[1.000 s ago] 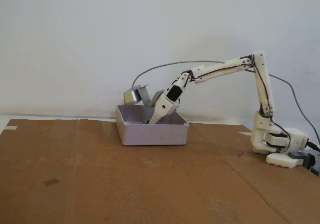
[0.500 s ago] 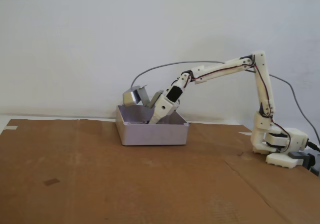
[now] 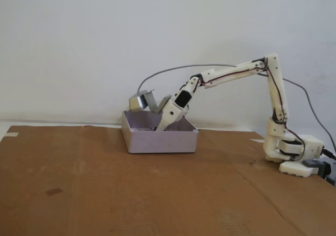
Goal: Grasp a block and put it in the box.
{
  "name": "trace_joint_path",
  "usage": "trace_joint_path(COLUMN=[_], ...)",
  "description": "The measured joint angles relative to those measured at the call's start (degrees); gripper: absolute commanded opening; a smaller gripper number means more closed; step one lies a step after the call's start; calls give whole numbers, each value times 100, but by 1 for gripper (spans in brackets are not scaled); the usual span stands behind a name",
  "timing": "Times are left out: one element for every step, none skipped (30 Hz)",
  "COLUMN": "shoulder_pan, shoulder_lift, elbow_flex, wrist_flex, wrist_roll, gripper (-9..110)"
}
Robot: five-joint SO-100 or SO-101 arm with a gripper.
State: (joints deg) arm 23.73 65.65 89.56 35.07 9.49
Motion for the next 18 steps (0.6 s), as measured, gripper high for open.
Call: trace_joint_path(shoulder_pan=[0,0,-9,-26,-44,-62,-79,-88,-97,-97,-97,-97,-97,-97,-97,-97,-97,-97], shoulder_lift=[0,0,0,0,0,0,0,0,26,62,105,158,220,281,325,369,404,431], elbow_flex=[0,0,0,0,0,0,0,0,0,0,0,0,0,0,0,0,0,0], wrist_flex=[0,0,0,0,0,0,0,0,0,0,0,0,0,0,0,0,0,0], wrist_roll=[0,0,0,0,0,0,0,0,0,0,0,0,0,0,0,0,0,0], gripper=[42,42,42,43,43,43,43,43,43,43,43,43,43,43,43,43,43,43])
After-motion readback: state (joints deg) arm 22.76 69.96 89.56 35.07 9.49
